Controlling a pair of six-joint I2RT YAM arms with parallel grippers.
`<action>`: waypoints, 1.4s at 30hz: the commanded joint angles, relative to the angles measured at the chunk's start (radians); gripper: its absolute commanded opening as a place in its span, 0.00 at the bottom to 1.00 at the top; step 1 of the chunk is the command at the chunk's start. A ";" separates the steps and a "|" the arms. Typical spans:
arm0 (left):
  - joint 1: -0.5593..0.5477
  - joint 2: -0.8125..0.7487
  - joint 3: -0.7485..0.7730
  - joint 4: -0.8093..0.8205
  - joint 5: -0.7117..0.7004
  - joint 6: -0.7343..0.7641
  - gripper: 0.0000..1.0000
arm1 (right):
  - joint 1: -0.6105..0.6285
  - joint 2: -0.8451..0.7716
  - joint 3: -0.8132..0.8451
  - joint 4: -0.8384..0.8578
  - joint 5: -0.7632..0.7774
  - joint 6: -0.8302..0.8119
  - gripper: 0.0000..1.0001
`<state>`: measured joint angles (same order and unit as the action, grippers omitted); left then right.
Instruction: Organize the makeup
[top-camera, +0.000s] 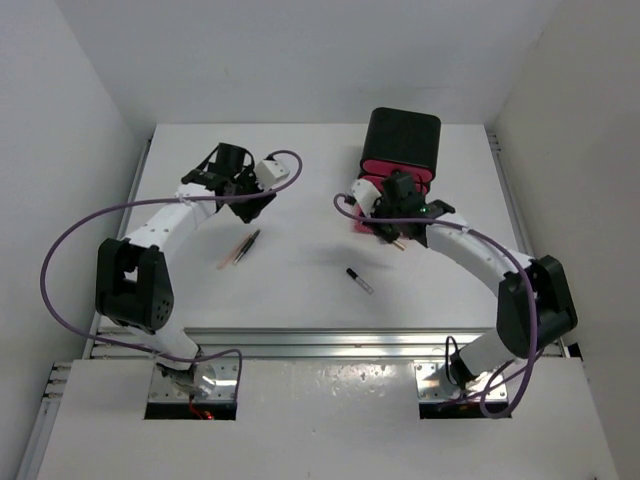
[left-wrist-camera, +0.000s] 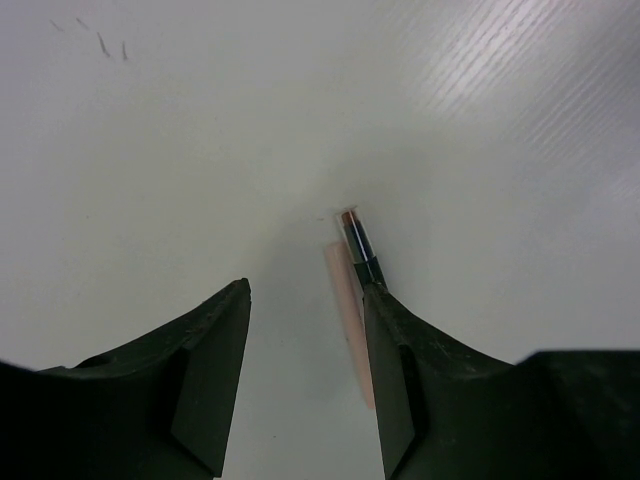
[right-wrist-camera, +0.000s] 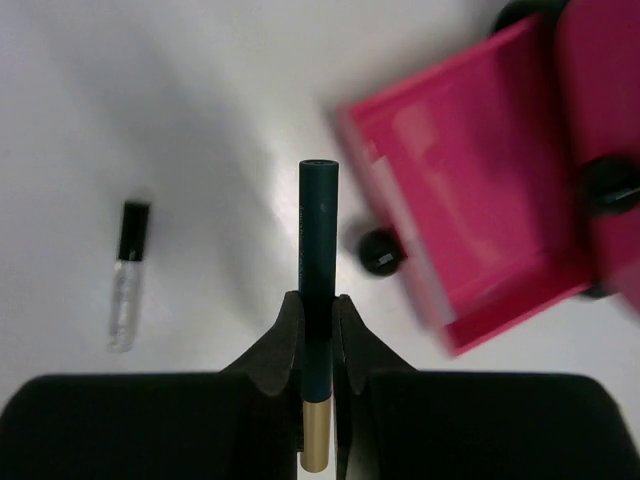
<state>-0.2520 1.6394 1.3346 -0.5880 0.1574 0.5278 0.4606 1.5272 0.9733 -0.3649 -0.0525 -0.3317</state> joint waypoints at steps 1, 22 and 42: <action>0.022 -0.044 -0.034 0.010 0.018 0.028 0.54 | -0.031 0.010 0.167 -0.057 -0.021 -0.265 0.00; 0.123 -0.089 -0.209 0.010 -0.004 0.050 0.54 | -0.092 0.346 0.384 -0.005 0.094 -0.546 0.49; 0.175 0.073 -0.241 -0.009 0.067 0.070 0.50 | -0.094 0.053 0.088 0.107 0.135 -0.348 0.59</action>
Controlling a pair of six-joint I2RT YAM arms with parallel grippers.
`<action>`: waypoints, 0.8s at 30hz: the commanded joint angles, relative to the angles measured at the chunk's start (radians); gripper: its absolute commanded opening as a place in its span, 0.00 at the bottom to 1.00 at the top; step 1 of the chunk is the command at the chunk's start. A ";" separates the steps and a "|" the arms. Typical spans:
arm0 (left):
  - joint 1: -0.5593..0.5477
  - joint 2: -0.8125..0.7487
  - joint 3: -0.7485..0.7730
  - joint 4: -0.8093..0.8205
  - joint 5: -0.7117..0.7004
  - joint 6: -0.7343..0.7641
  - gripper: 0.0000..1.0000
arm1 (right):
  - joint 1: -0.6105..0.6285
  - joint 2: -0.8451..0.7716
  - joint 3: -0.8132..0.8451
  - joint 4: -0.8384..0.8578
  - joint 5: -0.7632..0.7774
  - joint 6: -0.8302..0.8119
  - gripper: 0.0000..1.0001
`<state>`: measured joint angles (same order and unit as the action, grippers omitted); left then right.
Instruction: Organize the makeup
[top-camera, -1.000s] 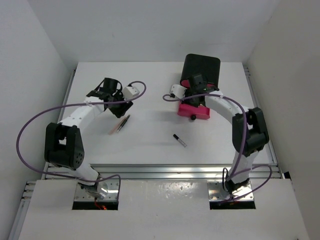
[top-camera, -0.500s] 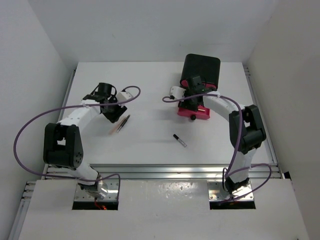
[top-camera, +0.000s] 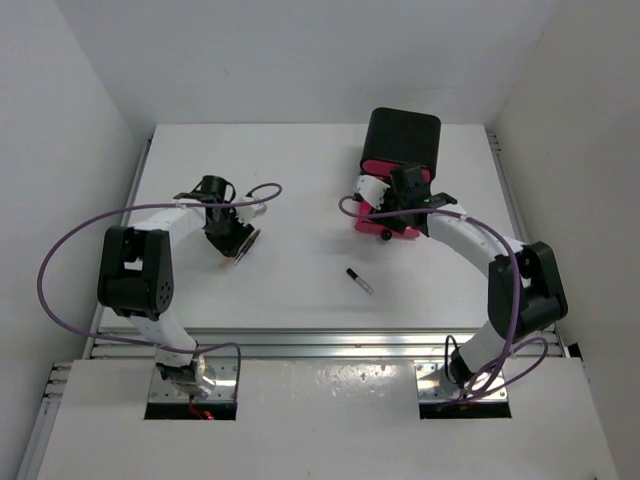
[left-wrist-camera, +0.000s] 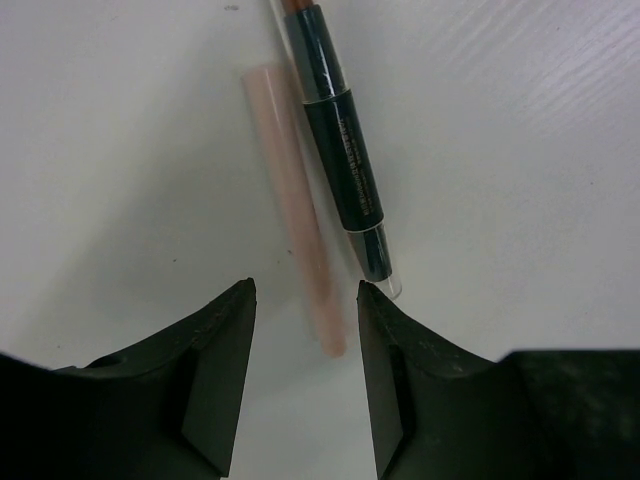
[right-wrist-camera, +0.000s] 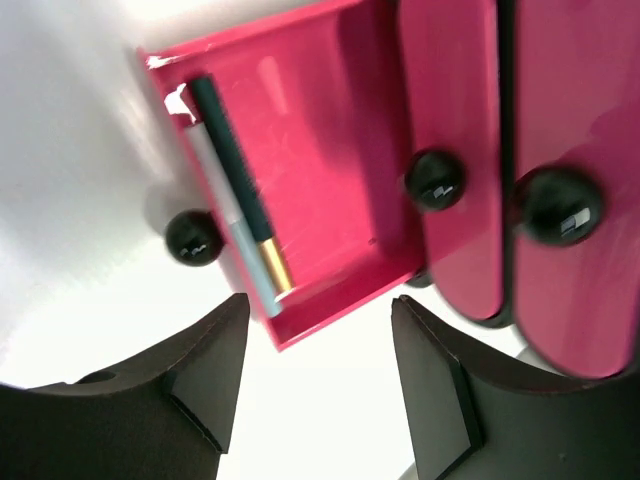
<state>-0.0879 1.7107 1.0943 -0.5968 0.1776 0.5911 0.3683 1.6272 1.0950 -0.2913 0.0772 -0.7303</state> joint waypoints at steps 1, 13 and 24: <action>0.011 0.024 -0.001 0.000 0.046 0.007 0.50 | -0.005 -0.049 -0.059 0.031 0.013 0.064 0.59; 0.020 0.136 0.030 0.029 0.027 -0.013 0.47 | -0.005 -0.157 -0.162 0.017 0.023 0.103 0.59; 0.020 0.144 0.099 0.029 0.026 -0.031 0.00 | 0.017 -0.187 -0.172 0.035 -0.072 0.365 0.58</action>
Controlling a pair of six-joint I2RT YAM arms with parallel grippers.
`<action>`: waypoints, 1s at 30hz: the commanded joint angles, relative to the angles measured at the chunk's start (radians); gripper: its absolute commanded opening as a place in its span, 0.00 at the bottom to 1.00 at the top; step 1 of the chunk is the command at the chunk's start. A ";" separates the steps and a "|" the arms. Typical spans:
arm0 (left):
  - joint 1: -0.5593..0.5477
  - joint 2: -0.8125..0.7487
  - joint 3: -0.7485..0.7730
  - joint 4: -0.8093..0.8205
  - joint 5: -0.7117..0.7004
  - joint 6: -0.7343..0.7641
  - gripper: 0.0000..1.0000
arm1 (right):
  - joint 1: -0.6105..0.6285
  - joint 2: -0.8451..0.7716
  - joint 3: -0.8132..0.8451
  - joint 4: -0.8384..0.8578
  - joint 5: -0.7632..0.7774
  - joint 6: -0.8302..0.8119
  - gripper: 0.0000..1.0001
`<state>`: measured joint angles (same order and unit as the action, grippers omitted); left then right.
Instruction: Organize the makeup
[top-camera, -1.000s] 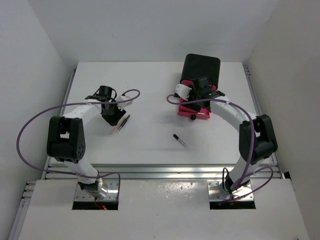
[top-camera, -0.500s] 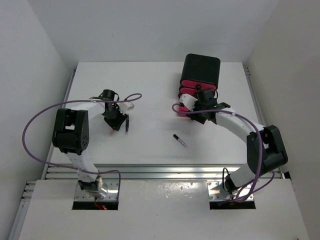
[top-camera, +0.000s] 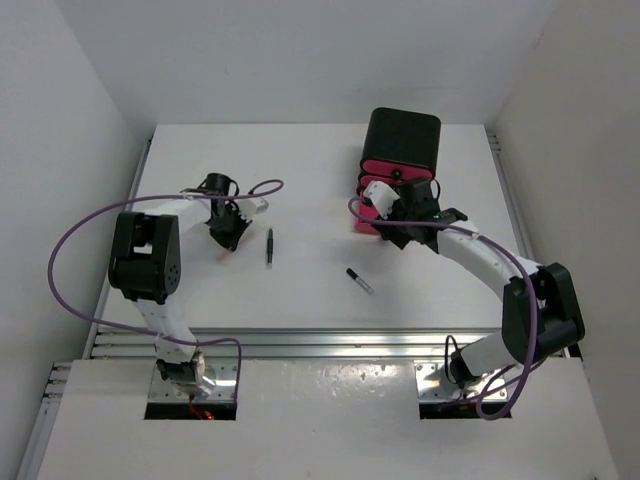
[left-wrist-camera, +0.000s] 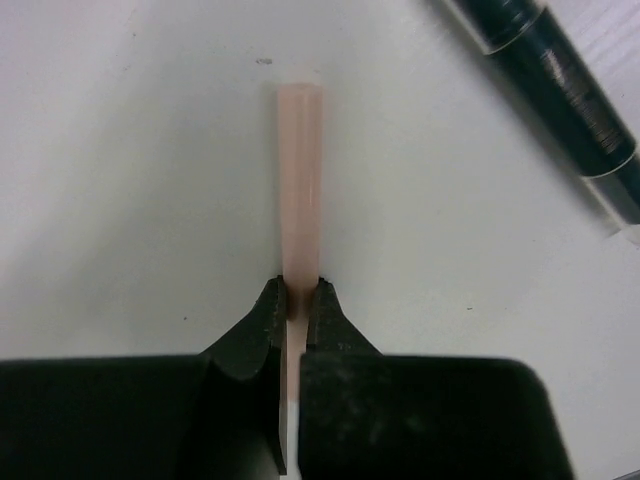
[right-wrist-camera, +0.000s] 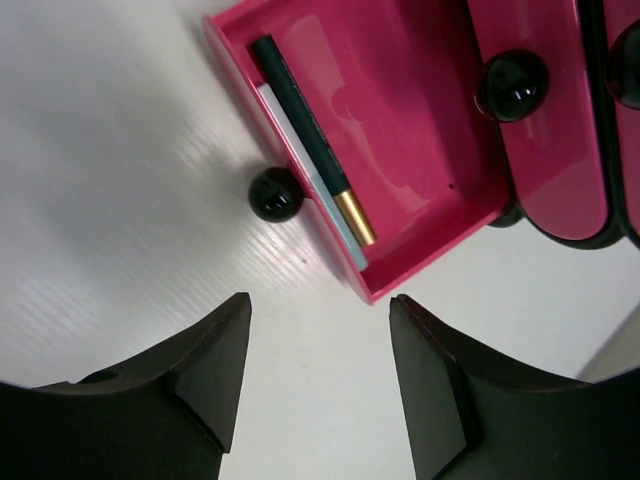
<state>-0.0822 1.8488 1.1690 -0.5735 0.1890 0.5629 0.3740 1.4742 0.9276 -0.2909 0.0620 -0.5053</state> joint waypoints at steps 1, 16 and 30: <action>0.006 -0.003 0.058 0.006 0.015 -0.003 0.00 | 0.008 -0.037 -0.007 0.044 -0.057 0.152 0.58; -0.497 0.059 0.594 0.006 -0.002 0.218 0.00 | -0.197 -0.218 -0.182 0.251 0.215 0.539 0.58; -0.697 0.409 0.833 0.354 0.052 0.250 0.00 | -0.349 -0.469 -0.349 0.147 0.239 0.662 0.58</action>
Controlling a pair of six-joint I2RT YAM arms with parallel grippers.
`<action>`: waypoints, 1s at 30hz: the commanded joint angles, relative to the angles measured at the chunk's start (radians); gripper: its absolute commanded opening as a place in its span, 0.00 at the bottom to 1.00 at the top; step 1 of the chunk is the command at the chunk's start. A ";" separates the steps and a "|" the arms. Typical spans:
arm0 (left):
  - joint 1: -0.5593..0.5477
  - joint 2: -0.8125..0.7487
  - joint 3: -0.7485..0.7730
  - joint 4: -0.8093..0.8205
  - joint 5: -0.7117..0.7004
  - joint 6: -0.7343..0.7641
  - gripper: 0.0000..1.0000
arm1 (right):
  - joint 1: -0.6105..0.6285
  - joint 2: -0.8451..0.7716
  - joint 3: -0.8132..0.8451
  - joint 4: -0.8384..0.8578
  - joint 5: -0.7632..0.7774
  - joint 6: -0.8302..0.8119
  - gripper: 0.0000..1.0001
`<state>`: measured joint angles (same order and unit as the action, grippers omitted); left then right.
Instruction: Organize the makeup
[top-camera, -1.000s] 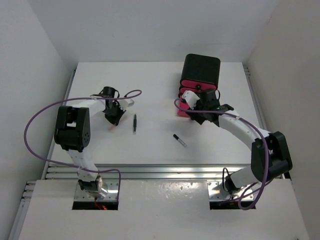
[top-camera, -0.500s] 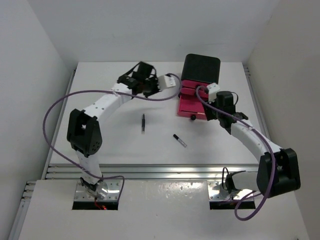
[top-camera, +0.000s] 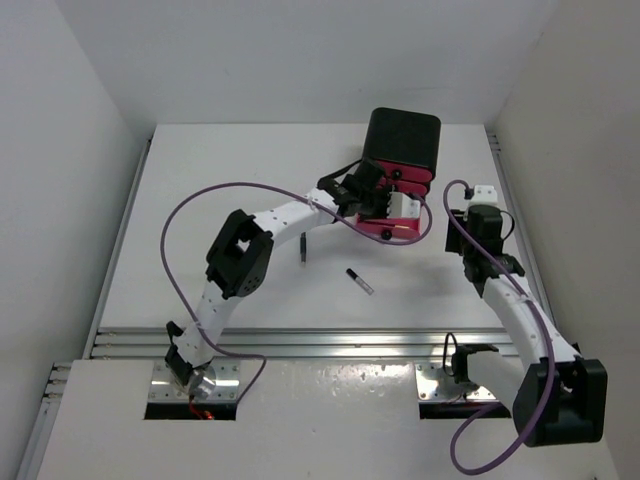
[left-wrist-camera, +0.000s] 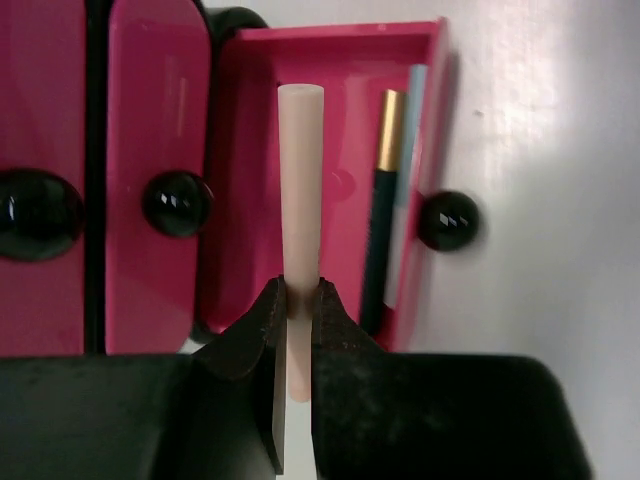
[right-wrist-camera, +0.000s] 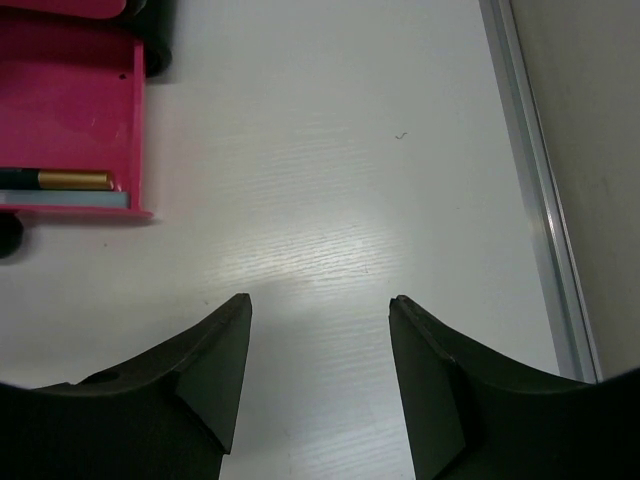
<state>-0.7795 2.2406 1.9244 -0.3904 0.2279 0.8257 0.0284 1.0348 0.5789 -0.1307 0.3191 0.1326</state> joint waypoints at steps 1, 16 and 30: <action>0.000 0.034 0.087 0.189 -0.004 -0.013 0.00 | -0.005 -0.035 0.001 -0.021 -0.035 0.018 0.58; -0.020 0.008 0.114 0.190 -0.111 -0.086 0.70 | -0.002 -0.028 -0.027 -0.027 -0.429 -0.157 0.70; 0.307 -0.433 -0.208 -0.059 -0.052 -0.644 0.70 | 0.412 0.319 0.093 -0.034 -0.691 -0.390 0.66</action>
<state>-0.5137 1.8984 1.7893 -0.3882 0.1455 0.3378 0.3801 1.3056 0.6235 -0.1951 -0.3702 -0.1982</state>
